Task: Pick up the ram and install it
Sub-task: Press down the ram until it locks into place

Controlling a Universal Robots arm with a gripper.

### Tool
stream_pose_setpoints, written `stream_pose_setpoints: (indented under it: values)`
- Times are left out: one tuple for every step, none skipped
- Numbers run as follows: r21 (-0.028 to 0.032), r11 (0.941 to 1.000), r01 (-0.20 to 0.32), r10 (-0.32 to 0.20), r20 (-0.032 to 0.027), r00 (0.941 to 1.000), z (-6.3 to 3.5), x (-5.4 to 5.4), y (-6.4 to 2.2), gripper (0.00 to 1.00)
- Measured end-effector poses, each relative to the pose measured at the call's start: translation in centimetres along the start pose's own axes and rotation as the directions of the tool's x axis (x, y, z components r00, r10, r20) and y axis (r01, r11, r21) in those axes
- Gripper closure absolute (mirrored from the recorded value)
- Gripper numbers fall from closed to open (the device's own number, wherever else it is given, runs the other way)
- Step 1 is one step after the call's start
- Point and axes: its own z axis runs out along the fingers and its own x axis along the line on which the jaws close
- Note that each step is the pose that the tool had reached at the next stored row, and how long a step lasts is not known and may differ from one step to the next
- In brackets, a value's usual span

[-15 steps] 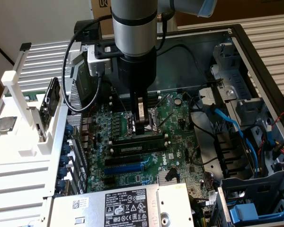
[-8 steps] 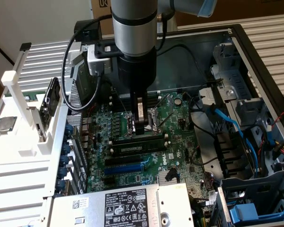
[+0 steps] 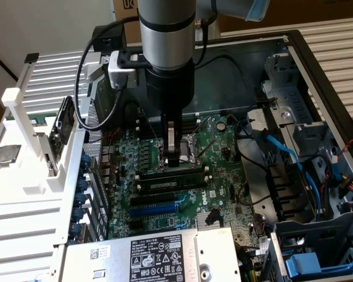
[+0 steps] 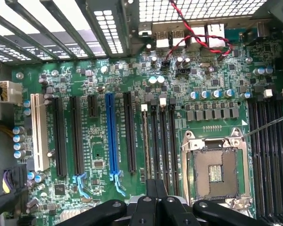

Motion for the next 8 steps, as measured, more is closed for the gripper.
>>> stream_pose_setpoints:
  values:
    - [-0.0001,0.9999,-0.015,0.015,0.0003,0.9999,0.0,0.0,0.0,0.9]
    - [-0.0001,0.9995,-0.03,0.03,0.0008,0.9995,0.0,0.0,0.0,0.9]
    - [-0.0003,0.9989,-0.046,0.046,0.0012,0.9989,0.0,0.0,0.0,0.9]
    - [-0.0004,0.9981,-0.061,0.061,0.0015,0.9981,0.0,0.0,0.0,0.9]
    - [-0.0005,0.997,-0.077,0.077,0.0019,0.997,0.0,0.0,0.0,0.9]
    - [-0.0007,0.9956,-0.094,0.094,0.0023,0.9956,0.0,0.0,0.0,0.9]
    - [-0.0008,0.994,-0.11,0.11,0.0027,0.994,0.0,0.0,0.0,0.9]
    - [-0.0009,0.992,-0.126,0.126,0.0031,0.992,0.0,0.0,0.0,0.9]
